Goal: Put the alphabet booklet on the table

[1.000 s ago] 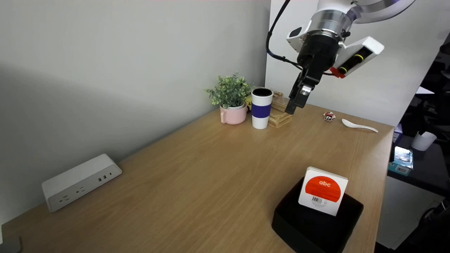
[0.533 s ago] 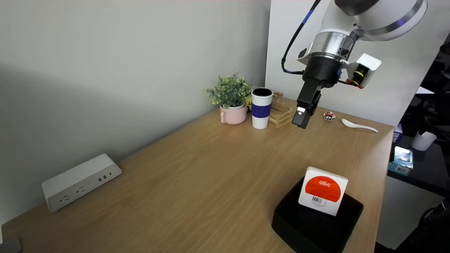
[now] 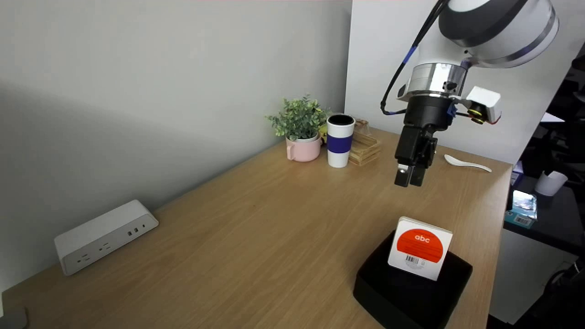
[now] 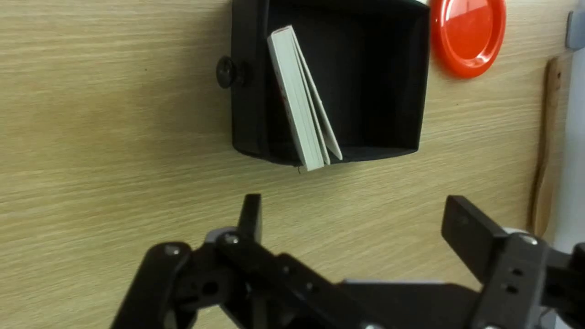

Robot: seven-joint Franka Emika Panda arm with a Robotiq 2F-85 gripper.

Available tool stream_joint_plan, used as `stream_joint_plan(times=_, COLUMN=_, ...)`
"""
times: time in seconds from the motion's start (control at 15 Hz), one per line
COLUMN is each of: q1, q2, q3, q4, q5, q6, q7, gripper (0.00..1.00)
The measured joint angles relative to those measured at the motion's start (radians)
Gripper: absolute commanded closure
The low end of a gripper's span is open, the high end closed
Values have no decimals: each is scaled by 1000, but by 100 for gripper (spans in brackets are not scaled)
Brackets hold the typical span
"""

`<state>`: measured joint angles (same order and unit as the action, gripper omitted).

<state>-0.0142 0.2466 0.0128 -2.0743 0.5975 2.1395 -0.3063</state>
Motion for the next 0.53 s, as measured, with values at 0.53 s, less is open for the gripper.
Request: stream_joint_plan(times=0.53, q1=0, q2=3, q3=5, q4=-7, q5=-4, q6=-4, q7=39, gripper=0)
